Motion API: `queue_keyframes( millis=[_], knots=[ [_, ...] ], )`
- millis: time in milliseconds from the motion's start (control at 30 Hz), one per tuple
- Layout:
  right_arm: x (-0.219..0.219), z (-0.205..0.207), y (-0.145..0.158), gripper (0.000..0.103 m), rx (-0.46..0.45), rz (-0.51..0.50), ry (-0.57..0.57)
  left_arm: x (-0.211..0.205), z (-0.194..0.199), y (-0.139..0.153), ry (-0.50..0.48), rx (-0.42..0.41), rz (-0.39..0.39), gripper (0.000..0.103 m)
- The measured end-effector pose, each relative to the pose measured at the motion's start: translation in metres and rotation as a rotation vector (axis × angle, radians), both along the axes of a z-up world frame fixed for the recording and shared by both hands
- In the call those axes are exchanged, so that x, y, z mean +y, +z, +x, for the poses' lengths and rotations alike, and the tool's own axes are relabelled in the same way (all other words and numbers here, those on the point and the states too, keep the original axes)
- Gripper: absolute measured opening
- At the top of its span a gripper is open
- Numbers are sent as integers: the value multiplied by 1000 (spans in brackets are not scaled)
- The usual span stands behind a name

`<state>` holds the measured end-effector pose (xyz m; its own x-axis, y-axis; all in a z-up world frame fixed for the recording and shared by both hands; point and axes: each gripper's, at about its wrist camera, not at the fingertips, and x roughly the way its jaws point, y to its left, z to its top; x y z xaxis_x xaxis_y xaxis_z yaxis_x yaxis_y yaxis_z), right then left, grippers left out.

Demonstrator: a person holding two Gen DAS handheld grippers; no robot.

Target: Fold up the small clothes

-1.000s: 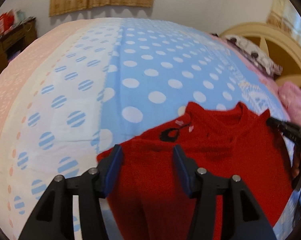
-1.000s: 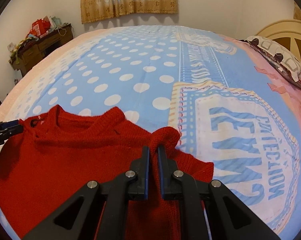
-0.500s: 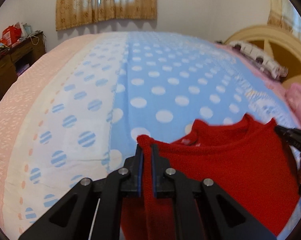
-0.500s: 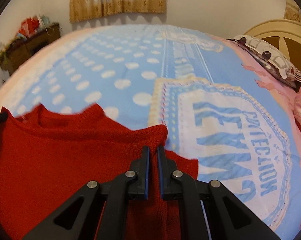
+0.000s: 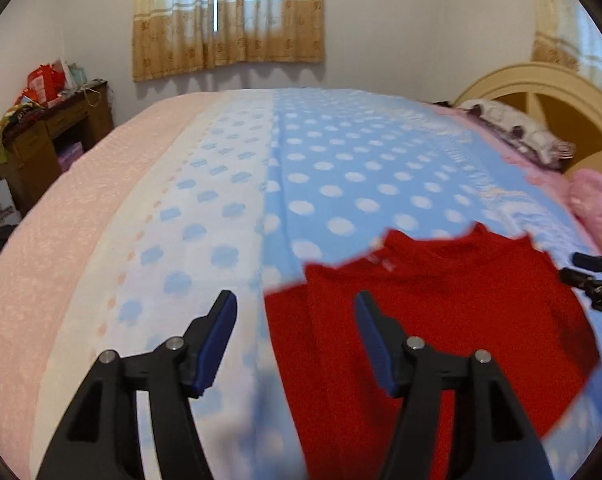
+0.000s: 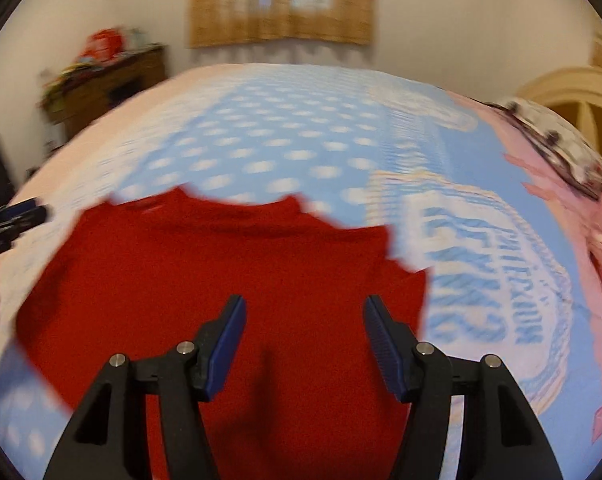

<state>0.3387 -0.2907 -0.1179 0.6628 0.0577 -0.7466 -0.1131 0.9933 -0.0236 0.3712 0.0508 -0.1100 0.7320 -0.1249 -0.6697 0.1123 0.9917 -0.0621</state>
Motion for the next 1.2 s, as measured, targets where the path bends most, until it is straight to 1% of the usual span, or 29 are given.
queue_keyframes(
  millis=[67, 133, 167, 233, 267, 333, 367, 433, 467, 533, 567, 600, 633, 700, 800, 867, 1000, 1067, 1200],
  knots=[
    [23, -32, -4, 61, 5, -7, 63, -2, -23, -5, -25, 13, -6, 69],
    [33, -51, -13, 61, 29, 6, 81, -7, -43, -16, -47, 38, 4, 74],
    [37, -58, -25, 61, 72, -2, 73, -10, -48, -25, -56, 59, 23, 74],
    [35, -61, -45, 63, 121, -10, 43, -20, -55, -48, -55, 95, 98, 74],
    [33, -63, -52, 65, 120, -1, 37, -23, -56, -55, -58, 102, 120, 74],
    [34, -64, -52, 66, 106, -10, 33, -21, -57, -58, -52, 85, 105, 77],
    [35, -63, -50, 66, 113, -7, 23, -19, -56, -56, -49, 92, 95, 78],
    [36, -63, -45, 66, 120, -4, -5, -11, -56, -52, -41, 98, 50, 79],
    [39, -65, -40, 66, 116, -8, -20, -6, -61, -50, -29, 91, 29, 79],
    [48, -71, -28, 66, 95, -4, -11, 6, -70, -43, -16, 77, -6, 82],
    [56, -75, -21, 66, 78, -7, 8, 12, -74, -42, -9, 66, -17, 83],
    [68, -81, -16, 66, 59, -22, 37, 19, -79, -39, 5, 51, -29, 87],
    [80, -82, -14, 66, 46, -36, 63, 30, -84, -37, 33, 29, -44, 92],
    [107, -88, -9, 66, 28, -60, 126, 50, -85, -37, 90, 16, -63, 97],
    [153, -97, -6, 66, 0, -88, 233, 76, -81, -44, 161, 50, -112, 97],
    [181, -100, -6, 66, -15, -122, 292, 85, -79, -49, 188, 70, -146, 97],
    [233, -107, -18, 66, -44, -224, 390, 86, -81, -52, 177, 71, -162, 97],
    [254, -111, -27, 66, -64, -296, 426, 88, -81, -53, 172, 71, -175, 97],
    [276, -115, -41, 66, -96, -395, 464, 95, -81, -57, 172, 92, -225, 97]
  ],
)
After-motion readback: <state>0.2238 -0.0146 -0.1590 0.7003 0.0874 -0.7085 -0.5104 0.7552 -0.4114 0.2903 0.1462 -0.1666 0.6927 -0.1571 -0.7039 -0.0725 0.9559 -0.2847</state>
